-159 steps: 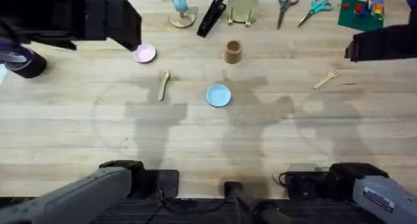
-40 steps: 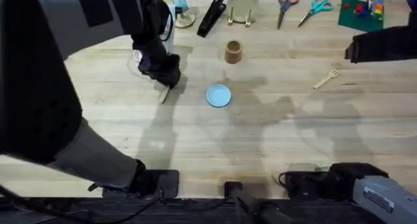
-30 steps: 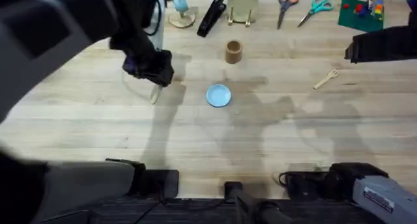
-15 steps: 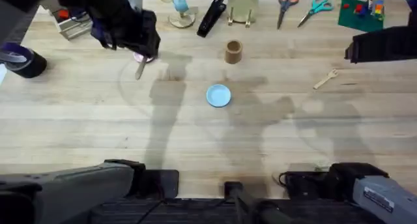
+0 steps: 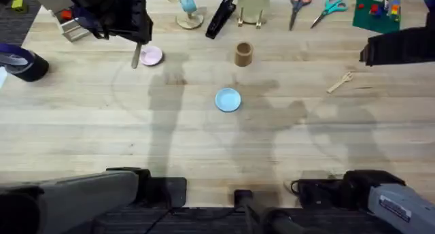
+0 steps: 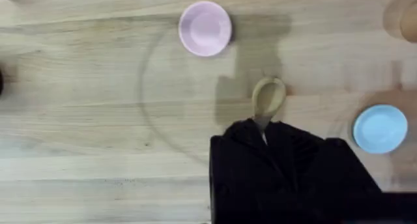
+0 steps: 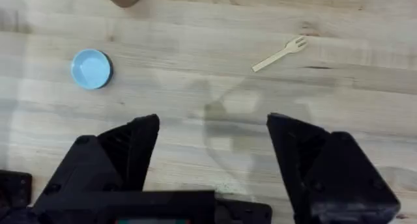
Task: Pick up a utensil and set it on the pink plate, then put the other utensil in the container.
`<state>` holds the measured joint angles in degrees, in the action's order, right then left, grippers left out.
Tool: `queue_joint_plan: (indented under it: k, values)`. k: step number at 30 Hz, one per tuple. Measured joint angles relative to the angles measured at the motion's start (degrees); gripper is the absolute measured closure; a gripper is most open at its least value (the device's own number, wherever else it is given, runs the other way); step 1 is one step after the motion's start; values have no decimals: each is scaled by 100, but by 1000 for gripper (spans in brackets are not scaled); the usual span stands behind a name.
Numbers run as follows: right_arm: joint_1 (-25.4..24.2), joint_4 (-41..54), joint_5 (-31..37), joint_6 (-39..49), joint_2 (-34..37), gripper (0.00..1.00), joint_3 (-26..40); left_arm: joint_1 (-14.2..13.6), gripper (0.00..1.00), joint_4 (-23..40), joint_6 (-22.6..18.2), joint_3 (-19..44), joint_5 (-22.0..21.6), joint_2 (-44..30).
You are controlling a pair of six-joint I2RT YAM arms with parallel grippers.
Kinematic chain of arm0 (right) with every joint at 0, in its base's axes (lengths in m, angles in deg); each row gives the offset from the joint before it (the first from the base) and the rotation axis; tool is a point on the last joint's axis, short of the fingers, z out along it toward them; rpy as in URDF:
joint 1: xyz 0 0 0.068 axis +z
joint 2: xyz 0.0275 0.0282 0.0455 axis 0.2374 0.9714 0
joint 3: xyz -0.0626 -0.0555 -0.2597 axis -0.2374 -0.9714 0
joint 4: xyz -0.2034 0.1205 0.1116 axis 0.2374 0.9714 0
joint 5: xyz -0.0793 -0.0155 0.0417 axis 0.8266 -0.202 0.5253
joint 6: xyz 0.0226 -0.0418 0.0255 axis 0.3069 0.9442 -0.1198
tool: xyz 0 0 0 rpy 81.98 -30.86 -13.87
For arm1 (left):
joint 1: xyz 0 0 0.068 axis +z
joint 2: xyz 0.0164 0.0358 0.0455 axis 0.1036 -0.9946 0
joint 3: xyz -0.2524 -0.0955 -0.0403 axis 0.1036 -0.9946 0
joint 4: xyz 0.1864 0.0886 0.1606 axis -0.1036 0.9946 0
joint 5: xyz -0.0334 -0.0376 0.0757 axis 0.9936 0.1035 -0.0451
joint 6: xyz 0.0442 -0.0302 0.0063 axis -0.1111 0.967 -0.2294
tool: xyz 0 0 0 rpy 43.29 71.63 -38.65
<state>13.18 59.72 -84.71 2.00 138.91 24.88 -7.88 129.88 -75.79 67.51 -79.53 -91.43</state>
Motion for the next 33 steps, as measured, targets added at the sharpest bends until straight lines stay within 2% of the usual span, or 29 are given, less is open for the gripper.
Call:
queue_joint_plan:
  k: [7, 11, 21, 33]
  values:
    - [0, -1, 1, 0, 0, 7, 0, 328, 960, -173, -6, 0, 0, -321]
    - [0, 1, 1, 0, 0, 9, 0, 417, 959, -160, -24, 156, 0, -710]
    - [0, 1, 1, 0, 0, 7, 0, 511, 959, -219, -44, 1112, 0, -1757]
    - [0, 0, 1, 0, 1, 7, 0, 532, 959, -644, -46, 1187, 0, -2525]
